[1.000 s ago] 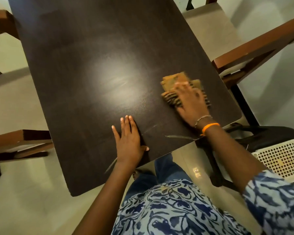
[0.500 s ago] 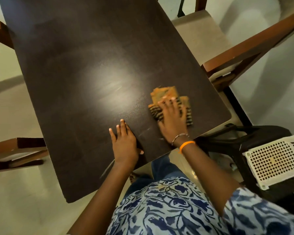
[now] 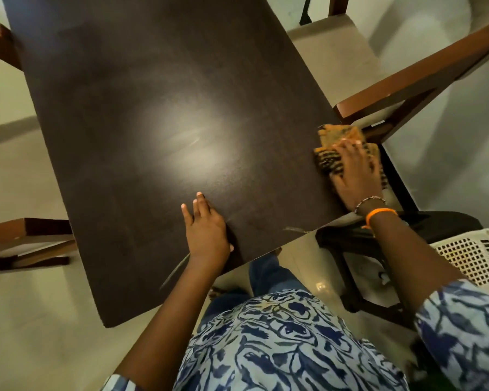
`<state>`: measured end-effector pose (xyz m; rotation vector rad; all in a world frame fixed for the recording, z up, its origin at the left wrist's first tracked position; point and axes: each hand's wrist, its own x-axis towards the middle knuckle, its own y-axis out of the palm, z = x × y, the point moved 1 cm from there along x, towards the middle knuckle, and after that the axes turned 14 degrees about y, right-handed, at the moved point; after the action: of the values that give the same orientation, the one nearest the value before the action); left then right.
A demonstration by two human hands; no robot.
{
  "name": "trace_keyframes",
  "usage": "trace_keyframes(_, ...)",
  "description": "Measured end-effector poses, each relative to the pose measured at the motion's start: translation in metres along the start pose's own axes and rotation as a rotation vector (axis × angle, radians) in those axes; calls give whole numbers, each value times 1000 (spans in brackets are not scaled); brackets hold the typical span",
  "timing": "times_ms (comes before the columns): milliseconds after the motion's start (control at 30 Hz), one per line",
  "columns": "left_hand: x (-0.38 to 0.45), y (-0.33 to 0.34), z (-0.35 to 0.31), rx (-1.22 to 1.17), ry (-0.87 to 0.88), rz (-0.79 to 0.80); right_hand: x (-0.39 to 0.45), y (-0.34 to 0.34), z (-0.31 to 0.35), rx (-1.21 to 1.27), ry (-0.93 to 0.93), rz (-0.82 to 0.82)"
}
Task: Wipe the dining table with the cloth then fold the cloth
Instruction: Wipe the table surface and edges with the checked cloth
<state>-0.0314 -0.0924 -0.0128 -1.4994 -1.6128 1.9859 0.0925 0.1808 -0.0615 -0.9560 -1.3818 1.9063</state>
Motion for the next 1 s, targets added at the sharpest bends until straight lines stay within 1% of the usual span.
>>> trace_keyframes(67,-2,3,2,-55,-1,-9,1,-3,-3,33,103,-24)
trace_keyframes(133,-6,7,8,-153,0,-39,-8,-1,9,62,190,-40)
trace_keyframes(200,-12,14,14,-248,7,-82,-25,5,30,71,195,-33)
trace_keyframes(300,-28,28,30,-293,-6,-147,-62,23,78,18,62,-3)
trace_keyframes(400,-48,40,52,-316,-46,-167,-106,48,140,9,-85,68)
trace_keyframes(567,-86,60,92,-381,-187,-186,-176,84,229,-25,-425,169)
trace_keyframes(633,-100,68,104,-401,-249,-171,-193,93,244,-57,-556,255)
trace_keyframes(667,-106,71,110,-405,-278,-145,-195,95,245,-51,-601,268)
trace_keyframes(733,-117,80,120,-410,-328,-111,-188,94,238,-89,-687,243)
trace_keyframes(767,-121,83,125,-410,-342,-111,-180,92,231,-109,-697,230)
trace_keyframes(833,-128,89,133,-400,-358,-129,-159,82,212,-116,-628,187)
trace_keyframes(1000,-136,98,144,-371,-351,-194,-107,52,147,-87,-281,96)
